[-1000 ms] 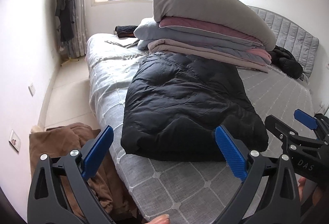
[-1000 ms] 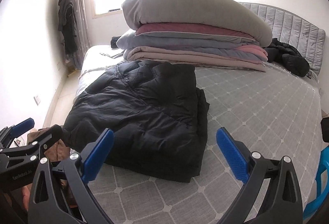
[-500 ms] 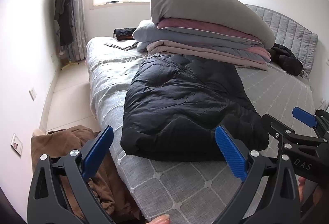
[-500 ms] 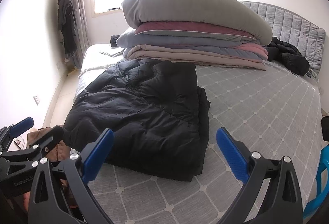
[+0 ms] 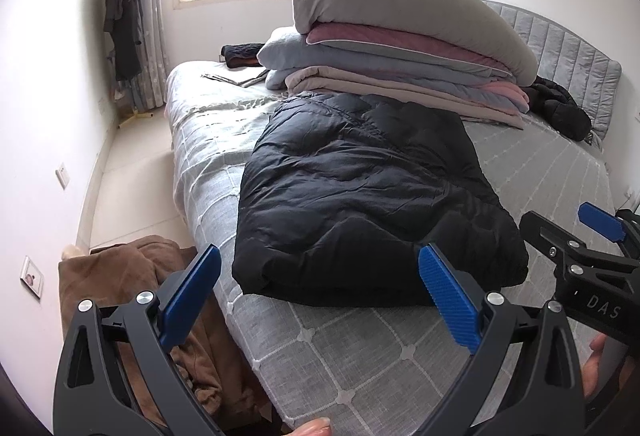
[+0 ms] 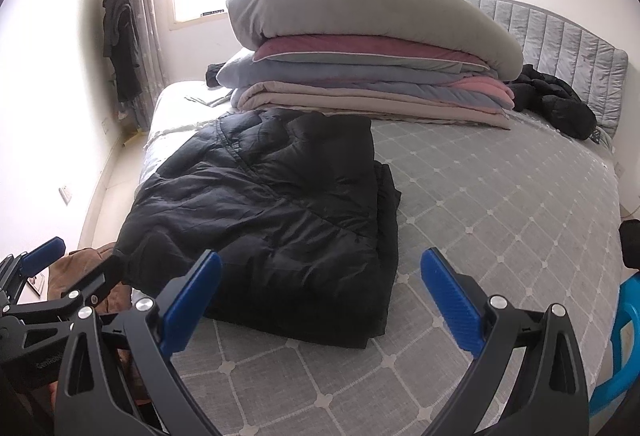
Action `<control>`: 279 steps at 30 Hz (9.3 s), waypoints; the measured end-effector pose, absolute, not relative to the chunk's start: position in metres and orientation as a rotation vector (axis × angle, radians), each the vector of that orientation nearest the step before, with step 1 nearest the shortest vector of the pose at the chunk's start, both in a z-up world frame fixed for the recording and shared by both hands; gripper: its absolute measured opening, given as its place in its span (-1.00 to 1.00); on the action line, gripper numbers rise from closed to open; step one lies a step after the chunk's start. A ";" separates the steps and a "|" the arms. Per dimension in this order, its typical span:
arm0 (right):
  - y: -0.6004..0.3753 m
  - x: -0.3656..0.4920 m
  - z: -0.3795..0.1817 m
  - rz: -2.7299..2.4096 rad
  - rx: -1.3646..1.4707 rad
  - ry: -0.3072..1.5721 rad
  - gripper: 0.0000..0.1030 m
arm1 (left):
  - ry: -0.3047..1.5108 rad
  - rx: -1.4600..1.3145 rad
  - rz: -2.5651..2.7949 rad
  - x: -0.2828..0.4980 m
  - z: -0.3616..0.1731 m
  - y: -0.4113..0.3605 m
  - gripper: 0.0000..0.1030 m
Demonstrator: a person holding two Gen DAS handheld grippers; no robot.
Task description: Fold large clothes
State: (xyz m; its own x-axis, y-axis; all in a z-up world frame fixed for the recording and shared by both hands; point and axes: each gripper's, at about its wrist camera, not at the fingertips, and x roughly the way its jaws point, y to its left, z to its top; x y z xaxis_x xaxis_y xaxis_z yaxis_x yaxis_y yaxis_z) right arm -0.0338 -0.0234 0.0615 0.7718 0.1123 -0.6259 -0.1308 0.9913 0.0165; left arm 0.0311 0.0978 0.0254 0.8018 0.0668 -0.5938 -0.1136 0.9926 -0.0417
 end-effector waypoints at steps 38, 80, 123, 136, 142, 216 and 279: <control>-0.017 -0.034 0.052 0.126 -0.044 0.736 0.87 | 0.685 -0.085 0.119 0.036 0.016 0.102 0.85; -0.014 -0.034 0.050 0.143 -0.044 0.756 0.87 | 0.693 -0.074 0.107 0.041 0.013 0.101 0.85; -0.019 -0.037 0.051 0.147 -0.045 0.762 0.87 | 0.684 -0.075 0.109 0.044 0.018 0.102 0.85; -0.020 -0.039 0.052 0.146 -0.041 0.763 0.87 | 0.676 -0.068 0.110 0.042 0.020 0.099 0.85; -0.020 -0.039 0.051 0.147 -0.041 0.766 0.87 | 0.674 -0.062 0.113 0.041 0.020 0.098 0.85; -0.020 -0.040 0.047 0.139 -0.023 0.779 0.87 | 0.672 -0.055 0.115 0.039 0.020 0.096 0.85; -0.160 -0.111 0.001 0.060 0.101 0.891 0.87 | 0.687 0.041 -0.068 0.054 0.000 -0.009 0.85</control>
